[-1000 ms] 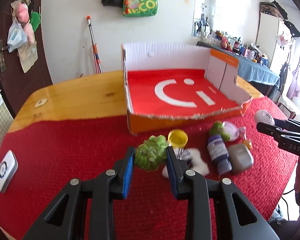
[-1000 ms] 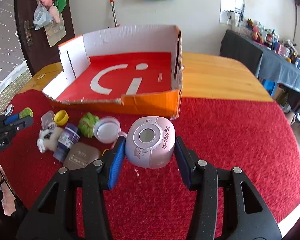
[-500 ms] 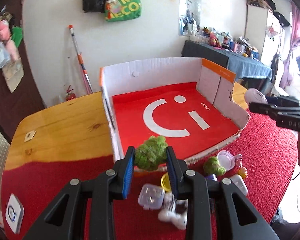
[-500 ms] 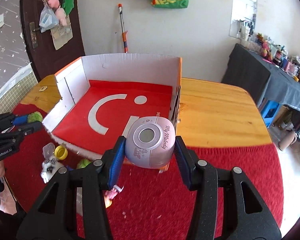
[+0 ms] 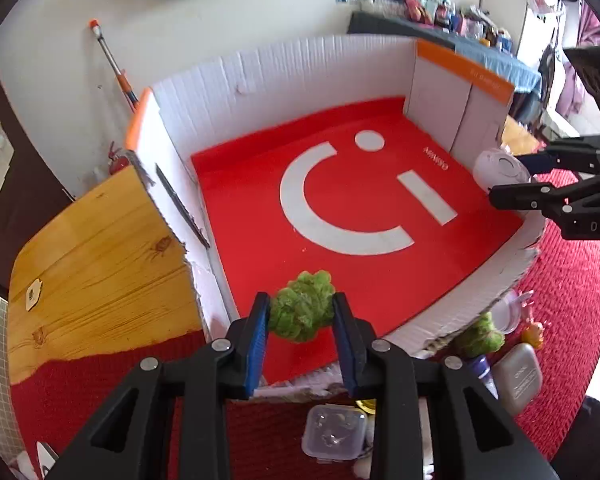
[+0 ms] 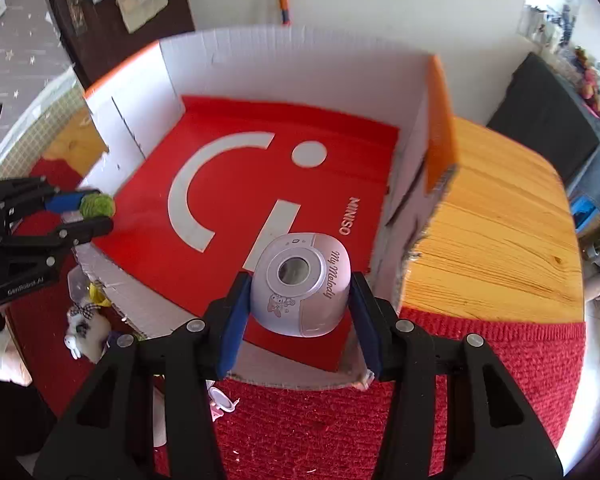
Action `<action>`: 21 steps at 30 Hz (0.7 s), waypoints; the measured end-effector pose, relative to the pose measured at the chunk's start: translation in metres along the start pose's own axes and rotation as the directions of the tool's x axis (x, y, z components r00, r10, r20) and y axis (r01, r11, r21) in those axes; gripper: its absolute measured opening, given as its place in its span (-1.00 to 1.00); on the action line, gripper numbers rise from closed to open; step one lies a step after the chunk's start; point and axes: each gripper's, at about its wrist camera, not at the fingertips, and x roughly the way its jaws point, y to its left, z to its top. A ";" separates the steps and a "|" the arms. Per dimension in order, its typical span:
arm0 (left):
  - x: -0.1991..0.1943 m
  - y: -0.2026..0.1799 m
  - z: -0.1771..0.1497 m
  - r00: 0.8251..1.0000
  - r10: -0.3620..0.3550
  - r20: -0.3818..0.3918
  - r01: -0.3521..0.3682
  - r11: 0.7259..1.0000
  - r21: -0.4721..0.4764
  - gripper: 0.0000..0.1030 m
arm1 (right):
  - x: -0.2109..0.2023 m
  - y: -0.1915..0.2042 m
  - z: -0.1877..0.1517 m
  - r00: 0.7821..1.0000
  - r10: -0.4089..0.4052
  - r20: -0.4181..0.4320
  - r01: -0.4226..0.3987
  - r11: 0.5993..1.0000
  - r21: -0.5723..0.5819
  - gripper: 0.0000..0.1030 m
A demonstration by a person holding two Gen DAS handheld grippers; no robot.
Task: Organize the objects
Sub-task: 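Carry the speaker into the box with right tool while left tool carries the green ball in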
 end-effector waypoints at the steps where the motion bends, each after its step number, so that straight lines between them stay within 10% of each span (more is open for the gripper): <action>1: 0.003 0.001 0.001 1.000 0.001 -0.012 -0.001 1.000 0.002 -0.37 | 0.004 0.000 0.002 1.000 0.004 -0.021 -0.004 1.000 -0.007 -0.09; 21: 0.022 0.000 0.010 0.993 0.030 -0.111 -0.018 0.994 0.108 -0.37 | 0.026 0.003 0.007 0.971 0.004 -0.239 -0.026 0.996 -0.087 -0.09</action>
